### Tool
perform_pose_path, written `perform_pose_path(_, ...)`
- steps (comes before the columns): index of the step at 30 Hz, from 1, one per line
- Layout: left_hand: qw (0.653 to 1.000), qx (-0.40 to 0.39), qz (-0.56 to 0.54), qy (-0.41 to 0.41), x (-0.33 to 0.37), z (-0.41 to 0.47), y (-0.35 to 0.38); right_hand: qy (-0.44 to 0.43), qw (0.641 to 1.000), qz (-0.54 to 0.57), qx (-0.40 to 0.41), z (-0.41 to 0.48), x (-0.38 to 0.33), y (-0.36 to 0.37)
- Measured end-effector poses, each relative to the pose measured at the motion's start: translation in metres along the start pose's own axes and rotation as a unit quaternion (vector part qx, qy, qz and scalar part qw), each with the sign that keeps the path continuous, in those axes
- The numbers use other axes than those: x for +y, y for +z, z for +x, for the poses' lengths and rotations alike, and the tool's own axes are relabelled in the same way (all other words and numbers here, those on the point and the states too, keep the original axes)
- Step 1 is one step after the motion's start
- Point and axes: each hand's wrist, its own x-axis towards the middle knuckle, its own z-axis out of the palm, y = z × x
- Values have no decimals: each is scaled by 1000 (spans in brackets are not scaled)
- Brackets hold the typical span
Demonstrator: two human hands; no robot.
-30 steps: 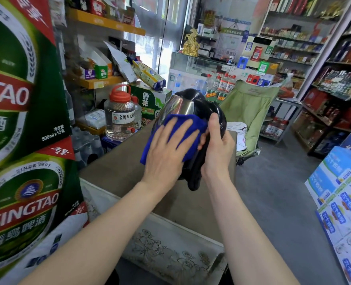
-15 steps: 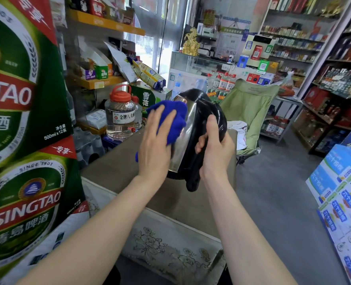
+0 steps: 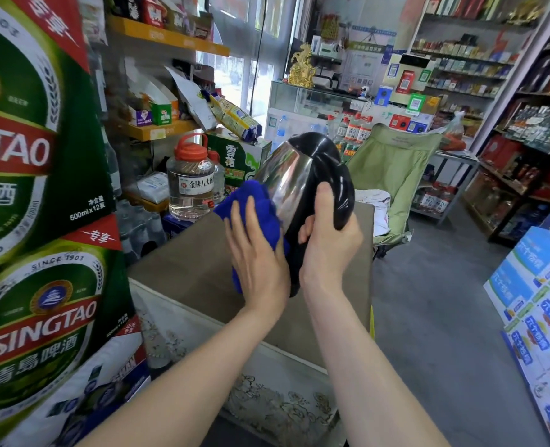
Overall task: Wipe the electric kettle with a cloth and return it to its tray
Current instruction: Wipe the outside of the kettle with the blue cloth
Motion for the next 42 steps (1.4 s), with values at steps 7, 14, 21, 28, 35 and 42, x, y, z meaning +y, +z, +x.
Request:
perform_pose_path(7,985,-6,-137,-101,5,37,-22,10,999,17,-51,9,-18,-10)
perform_pose_path(14,878,-196,-312,-306,-27,97,-51,46,980,1,-195,39,-23,-46)
perform_pose_path(21,866,-154,-365,-304,-40,75,-48,-58,948,-273,-153,59,-17,-51)
perform_pose_path(28,899,-110,-350,-240,-42,61,-48,58,954,-249,-158,60,5,-69)
perform_pose_path(35,961,-64,-230,-139,-18,57,-48,-2,986,-166,6,50,22,-58)
perform_pose_path(42,982,-23,-159,-98,-16,11,-38,-44,981,-186,22,43,33,-53)
